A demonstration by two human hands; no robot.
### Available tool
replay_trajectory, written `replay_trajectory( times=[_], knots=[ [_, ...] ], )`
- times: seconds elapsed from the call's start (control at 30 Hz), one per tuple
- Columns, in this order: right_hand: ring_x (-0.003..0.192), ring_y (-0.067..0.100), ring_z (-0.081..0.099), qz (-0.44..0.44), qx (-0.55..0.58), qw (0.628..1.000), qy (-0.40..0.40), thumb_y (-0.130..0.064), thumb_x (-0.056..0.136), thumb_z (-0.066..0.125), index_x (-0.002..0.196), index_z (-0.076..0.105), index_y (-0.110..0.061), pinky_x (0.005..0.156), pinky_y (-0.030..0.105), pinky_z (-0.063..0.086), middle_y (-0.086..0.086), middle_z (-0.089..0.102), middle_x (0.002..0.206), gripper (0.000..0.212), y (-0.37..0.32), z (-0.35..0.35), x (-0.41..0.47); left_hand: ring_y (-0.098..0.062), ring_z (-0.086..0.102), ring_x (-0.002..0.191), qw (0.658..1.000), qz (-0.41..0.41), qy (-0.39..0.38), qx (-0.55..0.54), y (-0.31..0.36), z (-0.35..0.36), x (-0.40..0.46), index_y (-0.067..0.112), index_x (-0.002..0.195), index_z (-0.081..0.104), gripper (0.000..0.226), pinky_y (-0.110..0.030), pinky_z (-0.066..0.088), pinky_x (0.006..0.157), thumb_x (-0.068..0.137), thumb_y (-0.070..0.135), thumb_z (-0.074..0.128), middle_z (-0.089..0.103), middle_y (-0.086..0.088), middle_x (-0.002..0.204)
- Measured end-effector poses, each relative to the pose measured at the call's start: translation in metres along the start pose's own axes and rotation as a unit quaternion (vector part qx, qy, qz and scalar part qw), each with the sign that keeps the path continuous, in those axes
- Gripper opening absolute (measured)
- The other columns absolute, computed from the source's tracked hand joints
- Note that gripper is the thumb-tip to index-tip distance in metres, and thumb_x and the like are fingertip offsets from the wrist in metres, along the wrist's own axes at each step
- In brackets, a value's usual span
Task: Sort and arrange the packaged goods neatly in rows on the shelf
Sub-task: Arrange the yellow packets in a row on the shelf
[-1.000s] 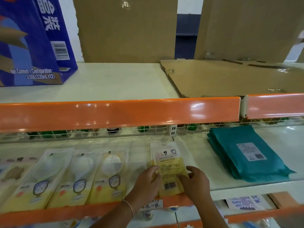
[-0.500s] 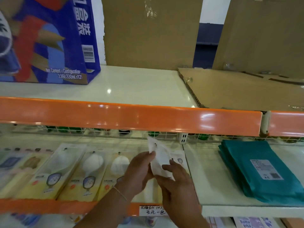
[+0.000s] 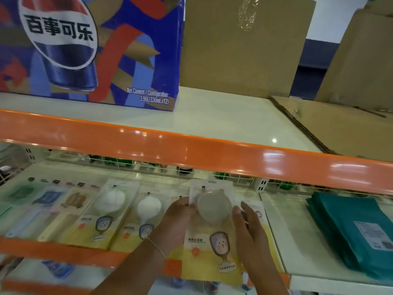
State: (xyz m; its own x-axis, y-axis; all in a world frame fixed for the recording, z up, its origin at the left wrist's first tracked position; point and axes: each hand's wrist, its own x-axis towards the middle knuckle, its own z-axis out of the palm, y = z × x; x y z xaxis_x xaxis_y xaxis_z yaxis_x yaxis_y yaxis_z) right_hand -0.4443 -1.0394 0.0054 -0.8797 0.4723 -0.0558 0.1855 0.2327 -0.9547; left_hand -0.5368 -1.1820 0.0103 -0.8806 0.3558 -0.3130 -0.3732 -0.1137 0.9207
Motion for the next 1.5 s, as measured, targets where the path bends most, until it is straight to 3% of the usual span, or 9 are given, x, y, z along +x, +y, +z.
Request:
replay_trajectory(
  times=[0.1,0.23,0.4,0.63,0.77,0.87,1.1,1.3,1.5],
  knots=[
    [0.079,0.01,0.065,0.049,-0.075,0.996,-0.018,-0.036,0.095,0.057,0.124,0.06,-0.019,0.06,0.033,0.05,-0.004,0.07,0.092,0.033,0.0,0.009,0.011,-0.013,0.066,0.06,1.0,0.003,-0.001,0.018,-0.002,-0.009,-0.004,0.014,0.087,0.069,0.018,-0.019,0.049,0.046,0.094,0.006,0.055,0.071,-0.012,0.082],
    [0.074,0.029,0.07,0.047,-0.033,0.998,0.009,-0.021,0.094,0.06,0.094,0.072,-0.023,0.069,0.05,0.056,0.003,0.074,0.073,0.012,0.016,0.027,0.01,-0.005,0.064,0.058,0.997,0.025,0.025,0.069,-0.014,-0.022,-0.008,0.018,0.088,0.068,0.012,-0.02,0.052,0.055,0.095,0.021,0.058,0.068,-0.002,0.076],
    [0.074,0.027,0.069,0.099,-0.016,0.991,0.091,-0.016,0.091,0.064,0.097,0.071,-0.016,0.061,0.037,0.055,0.006,0.073,0.078,0.01,0.035,0.03,0.019,-0.004,0.062,0.077,0.943,0.149,0.037,0.294,-0.044,-0.057,-0.002,0.023,0.13,0.05,0.032,-0.014,0.051,0.07,0.099,0.031,0.047,0.067,0.004,0.089],
    [0.074,0.018,0.061,0.097,-0.104,0.983,0.115,-0.009,0.09,0.062,0.094,0.062,-0.016,0.067,0.035,0.049,0.001,0.066,0.079,0.008,0.044,0.012,0.031,-0.017,0.051,0.121,0.788,0.261,0.005,0.557,-0.077,-0.089,0.018,0.02,0.143,0.038,0.05,-0.026,0.042,0.097,0.097,0.04,0.031,0.051,-0.005,0.138],
    [0.07,0.017,0.059,0.081,-0.157,0.979,0.107,-0.007,0.09,0.06,0.093,0.062,-0.017,0.058,0.028,0.045,0.001,0.066,0.078,0.01,0.052,0.014,0.046,-0.023,0.017,0.147,0.727,0.248,-0.013,0.64,-0.089,-0.086,0.026,0.015,0.148,0.032,0.055,-0.033,0.013,0.119,0.099,0.039,0.025,0.028,-0.006,0.156],
    [0.072,0.015,0.058,0.066,-0.189,0.975,0.1,-0.011,0.09,0.06,0.099,0.062,-0.014,0.06,0.028,0.042,0.0,0.064,0.079,0.009,0.057,0.013,0.059,-0.027,0.036,0.139,0.681,0.251,0.011,0.687,-0.096,-0.086,0.029,0.014,0.134,0.054,0.054,-0.04,0.03,0.112,0.095,0.045,0.032,0.048,-0.009,0.144],
    [0.097,0.025,0.06,-0.007,-0.475,0.879,0.049,-0.051,0.081,0.051,0.117,0.063,-0.018,0.082,0.032,0.046,0.007,0.068,0.108,0.05,0.084,0.019,0.077,-0.03,0.041,0.136,0.657,0.243,0.012,0.714,-0.105,-0.09,0.032,0.013,0.13,0.058,0.056,-0.05,0.04,0.106,0.09,0.049,0.042,0.052,-0.011,0.141],
    [0.144,0.032,0.02,-0.06,-0.516,0.852,-0.064,-0.076,0.073,0.011,0.143,0.041,-0.032,0.114,0.047,0.023,0.008,0.026,0.157,0.087,0.096,0.038,0.055,-0.029,0.042,0.136,0.645,0.273,0.025,0.713,-0.11,-0.089,0.035,0.015,0.13,0.058,0.055,-0.049,0.038,0.108,0.092,0.05,0.04,0.051,-0.01,0.142],
    [0.15,0.028,0.003,-0.076,-0.503,0.858,-0.077,-0.076,0.071,0.002,0.148,0.031,-0.034,0.119,0.046,0.011,0.004,0.01,0.162,0.092,0.103,0.031,0.062,-0.028,0.037,0.139,0.653,0.284,0.028,0.702,-0.111,-0.091,0.036,0.015,0.134,0.055,0.057,-0.048,0.034,0.112,0.095,0.052,0.036,0.046,-0.009,0.145]
  ],
)
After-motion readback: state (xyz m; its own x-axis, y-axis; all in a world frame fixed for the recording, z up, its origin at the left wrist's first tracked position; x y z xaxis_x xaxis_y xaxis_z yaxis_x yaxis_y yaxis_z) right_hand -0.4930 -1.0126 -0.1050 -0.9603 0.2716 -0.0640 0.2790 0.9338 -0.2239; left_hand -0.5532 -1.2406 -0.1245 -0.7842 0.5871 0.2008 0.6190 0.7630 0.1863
